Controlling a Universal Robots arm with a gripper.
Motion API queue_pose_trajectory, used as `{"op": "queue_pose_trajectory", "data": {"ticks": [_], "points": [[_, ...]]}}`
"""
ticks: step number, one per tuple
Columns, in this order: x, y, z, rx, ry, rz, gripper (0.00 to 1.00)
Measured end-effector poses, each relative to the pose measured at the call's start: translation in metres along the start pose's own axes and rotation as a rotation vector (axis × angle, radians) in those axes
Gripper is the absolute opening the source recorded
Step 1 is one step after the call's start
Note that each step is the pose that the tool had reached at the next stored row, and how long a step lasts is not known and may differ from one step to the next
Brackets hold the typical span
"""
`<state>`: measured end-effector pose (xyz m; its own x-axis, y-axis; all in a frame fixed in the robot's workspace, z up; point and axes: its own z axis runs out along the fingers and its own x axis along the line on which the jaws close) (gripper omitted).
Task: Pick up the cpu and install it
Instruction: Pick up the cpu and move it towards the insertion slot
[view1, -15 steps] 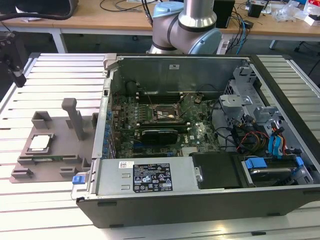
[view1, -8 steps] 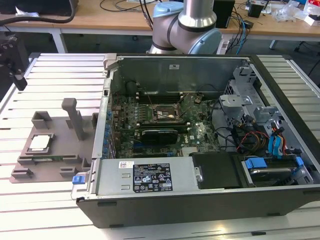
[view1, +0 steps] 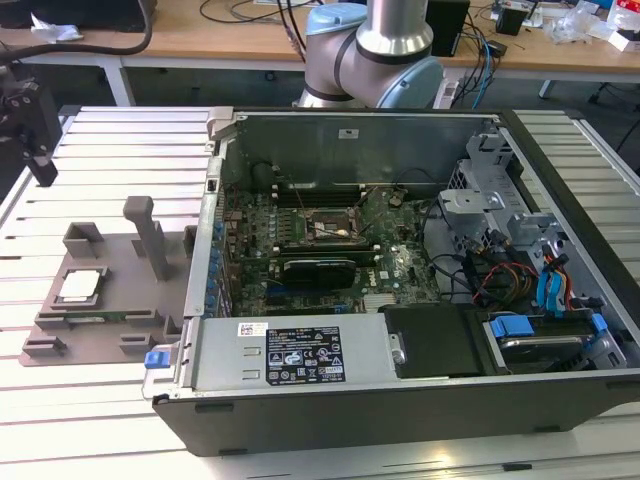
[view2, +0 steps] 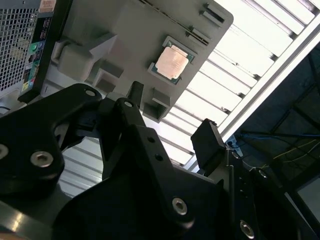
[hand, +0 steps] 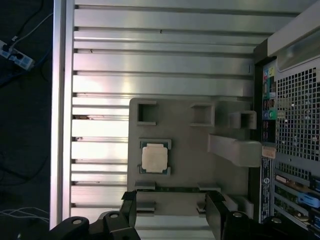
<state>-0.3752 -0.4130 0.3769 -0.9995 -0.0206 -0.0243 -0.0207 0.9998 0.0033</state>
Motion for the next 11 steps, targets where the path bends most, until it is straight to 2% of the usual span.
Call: {"op": "queue_pose_trajectory", "data": {"ticks": [11], "points": [[0.0003,-0.0001,0.012,0.0,0.0,0.0,0.66]]}}
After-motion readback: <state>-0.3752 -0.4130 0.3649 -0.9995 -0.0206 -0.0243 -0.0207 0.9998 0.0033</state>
